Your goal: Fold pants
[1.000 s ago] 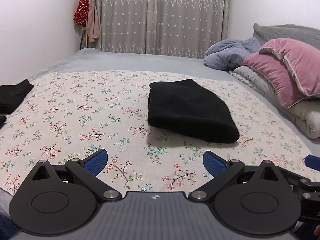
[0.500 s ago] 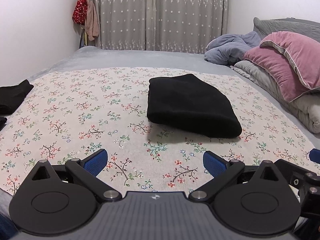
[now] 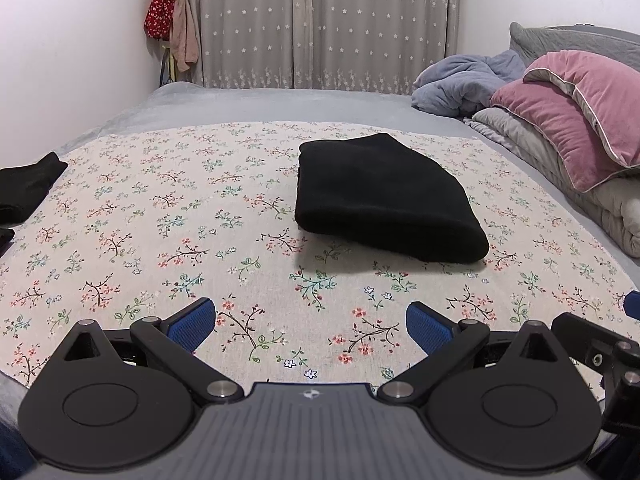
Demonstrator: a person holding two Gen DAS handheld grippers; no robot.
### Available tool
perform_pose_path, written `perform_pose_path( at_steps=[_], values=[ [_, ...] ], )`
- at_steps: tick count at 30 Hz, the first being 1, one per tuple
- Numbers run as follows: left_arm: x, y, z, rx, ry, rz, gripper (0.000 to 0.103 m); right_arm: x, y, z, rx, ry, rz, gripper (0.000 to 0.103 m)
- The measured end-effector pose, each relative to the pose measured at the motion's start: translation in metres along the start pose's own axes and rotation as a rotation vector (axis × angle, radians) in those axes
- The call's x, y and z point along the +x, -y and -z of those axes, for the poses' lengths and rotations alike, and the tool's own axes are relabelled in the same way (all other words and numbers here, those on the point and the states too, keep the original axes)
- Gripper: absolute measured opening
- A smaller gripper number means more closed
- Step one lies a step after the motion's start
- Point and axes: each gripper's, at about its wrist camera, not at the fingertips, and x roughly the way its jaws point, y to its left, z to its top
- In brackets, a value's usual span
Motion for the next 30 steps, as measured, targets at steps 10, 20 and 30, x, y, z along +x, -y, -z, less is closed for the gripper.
perform_pose_path(
  at_steps=[10,20,30],
  values=[
    [0.0001,-0.0005,-0.0002,0.004,-0.002,-0.011,0.103,0.0,0.0005,0.0002,-0.001,-0.001,0.001,0.103],
    [0.0007,-0.0004,-0.0004,-0.001,-0.006,-0.002,0.103,0.0006,0.0014,0.0003,-0.005,-0.002,0.0,0.103],
    [-0.0002,-0.0016,-0.0009,-0.015,-0.008,0.017,0.103,0.0011,0.0025,0.0014,-0.009,-0.005,-0.004,0.103]
  ],
)
